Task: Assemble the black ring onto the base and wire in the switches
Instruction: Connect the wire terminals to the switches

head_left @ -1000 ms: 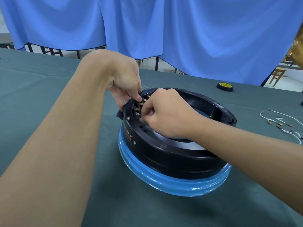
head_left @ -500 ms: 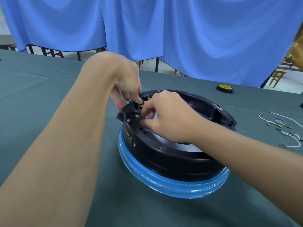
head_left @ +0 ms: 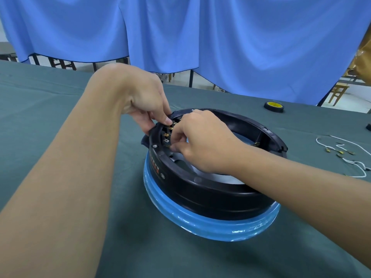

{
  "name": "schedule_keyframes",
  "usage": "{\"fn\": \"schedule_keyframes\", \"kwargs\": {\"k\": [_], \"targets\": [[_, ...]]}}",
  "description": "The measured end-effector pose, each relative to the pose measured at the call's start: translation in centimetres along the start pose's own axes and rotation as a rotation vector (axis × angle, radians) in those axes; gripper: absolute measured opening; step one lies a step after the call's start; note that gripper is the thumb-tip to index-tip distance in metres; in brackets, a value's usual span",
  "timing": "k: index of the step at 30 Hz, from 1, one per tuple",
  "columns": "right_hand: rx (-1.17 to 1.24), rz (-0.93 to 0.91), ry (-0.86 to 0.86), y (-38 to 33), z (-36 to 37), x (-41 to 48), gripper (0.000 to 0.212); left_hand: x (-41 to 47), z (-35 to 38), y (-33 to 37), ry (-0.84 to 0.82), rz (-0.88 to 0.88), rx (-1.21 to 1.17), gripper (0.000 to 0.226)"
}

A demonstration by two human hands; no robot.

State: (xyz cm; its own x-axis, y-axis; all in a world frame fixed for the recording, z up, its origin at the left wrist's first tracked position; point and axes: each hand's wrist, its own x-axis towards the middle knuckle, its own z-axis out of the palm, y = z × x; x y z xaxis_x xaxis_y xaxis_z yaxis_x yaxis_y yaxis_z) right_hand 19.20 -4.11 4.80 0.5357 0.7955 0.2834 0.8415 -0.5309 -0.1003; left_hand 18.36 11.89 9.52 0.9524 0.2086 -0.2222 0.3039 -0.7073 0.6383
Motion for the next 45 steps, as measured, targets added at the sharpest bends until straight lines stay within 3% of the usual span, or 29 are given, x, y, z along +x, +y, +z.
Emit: {"fn": "schedule_keyframes", "kwargs": {"k": [16, 21, 24, 28, 36, 45], "targets": [[0.101, 0.028, 0.027, 0.1, -0.4, -0.1, 0.01, 0.0, -0.1, 0.0, -0.008, -0.018, 0.009, 0.02], [0.257, 0.306, 0.227, 1.8, -1.4, -0.4, 0.019, -0.2, -0.1, 0.1, 0.025, -0.011, 0.015, 0.017], [0.145, 0.376, 0.124, 2.3, -0.8, -0.1, 0.015, -0.4, -0.2, 0.7, 0.026, -0.022, 0.031, 0.01], [0.105, 0.389, 0.04, 2.7, -0.1, 0.4, 0.016, -0.2, 0.0, 1.0, 0.088, -0.026, 0.056, 0.021], [0.17, 0.396, 0.03, 3.0, 0.1, 1.0, 0.021, 1.0, 0.5, 0.6, 0.175, 0.001, 0.034, 0.018], [0.165, 0.374, 0.058, 3.0, 0.7, 1.5, 0.014, 1.0, 0.9, 1.1, 0.153, -0.002, 0.072, 0.02]]}}
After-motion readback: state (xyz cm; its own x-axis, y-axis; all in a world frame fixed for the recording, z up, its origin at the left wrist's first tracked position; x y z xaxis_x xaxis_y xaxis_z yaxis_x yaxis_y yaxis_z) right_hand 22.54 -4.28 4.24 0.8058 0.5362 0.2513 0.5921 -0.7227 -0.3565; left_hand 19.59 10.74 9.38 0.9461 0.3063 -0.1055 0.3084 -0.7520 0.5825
